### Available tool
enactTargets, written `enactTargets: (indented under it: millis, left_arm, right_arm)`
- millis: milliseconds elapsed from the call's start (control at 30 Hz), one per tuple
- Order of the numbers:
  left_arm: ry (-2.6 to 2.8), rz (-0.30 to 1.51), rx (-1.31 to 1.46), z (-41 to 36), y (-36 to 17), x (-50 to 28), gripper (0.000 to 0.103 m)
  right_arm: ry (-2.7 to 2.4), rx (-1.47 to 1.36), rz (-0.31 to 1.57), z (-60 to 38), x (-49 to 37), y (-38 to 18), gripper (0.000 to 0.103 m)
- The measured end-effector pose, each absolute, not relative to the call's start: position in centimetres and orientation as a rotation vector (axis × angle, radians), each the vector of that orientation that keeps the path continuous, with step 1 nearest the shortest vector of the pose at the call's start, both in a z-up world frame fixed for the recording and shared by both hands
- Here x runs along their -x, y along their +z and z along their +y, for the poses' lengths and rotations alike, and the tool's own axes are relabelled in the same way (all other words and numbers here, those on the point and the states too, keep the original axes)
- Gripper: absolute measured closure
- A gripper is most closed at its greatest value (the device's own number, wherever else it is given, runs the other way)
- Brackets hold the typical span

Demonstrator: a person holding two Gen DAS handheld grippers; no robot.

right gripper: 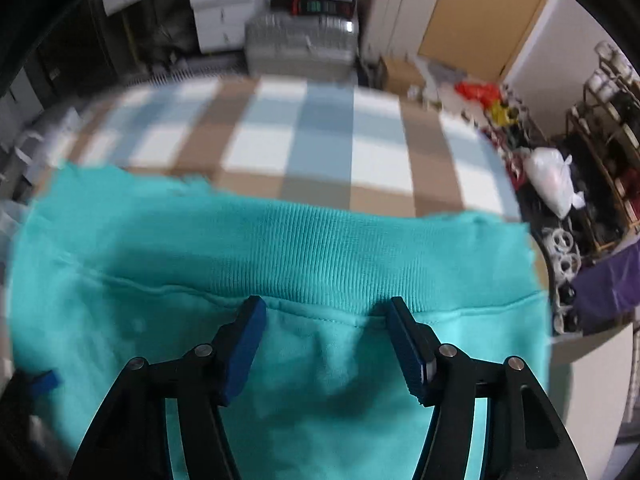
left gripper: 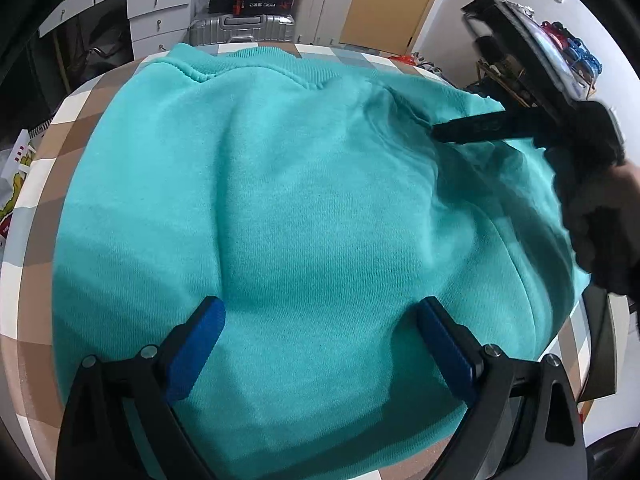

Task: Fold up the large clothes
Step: 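Smooth the folded hoodie with both open grippers pressing on top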

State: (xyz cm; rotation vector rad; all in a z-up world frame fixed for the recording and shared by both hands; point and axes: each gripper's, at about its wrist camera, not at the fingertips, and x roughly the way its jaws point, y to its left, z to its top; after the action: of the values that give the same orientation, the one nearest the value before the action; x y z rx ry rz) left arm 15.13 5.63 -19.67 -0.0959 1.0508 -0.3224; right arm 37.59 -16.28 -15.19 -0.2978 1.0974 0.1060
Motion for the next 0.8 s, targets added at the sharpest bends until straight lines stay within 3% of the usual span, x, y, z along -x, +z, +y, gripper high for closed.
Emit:
enactTargets:
  millis: [167,233,367,567,733,800]
  left_arm:
    - [-0.32,1.054,0.102,5.6,-19.6,-15.0,0.009]
    - [-0.322,1.051,0.1,5.7,-19.6,-15.0,0.009]
    - [-0.319,1.051,0.101,5.8,-19.6,-15.1,0.009]
    - [-0.285,1.046,0.098,5.5,-19.7,-15.1,0.008]
    - [-0.289,1.038,0.109,5.8,-19.7,-14.8,0.008]
    - [-0.294,1.035,0.11,5.9,-19.6,-14.7,0.008]
  right_arm:
    - [0.172,0.315,1.116,-16.2,-37.9,-14.3,0.041]
    - [0.214,0.303,1.084,-18.0,-35.8,-13.0,0.048]
    - [0.23,0.227,1.047,-22.6,-31.0,-10.1,0.048]
    - [0.28,0.253,1.155,-26.3,-27.7,-17.0,0.047]
    - [0.21,0.233,1.061,-25.3,-26.1,-16.0,0.047]
    - [0.219,0.167,1.046,-25.0,-25.2,-14.5,0.054]
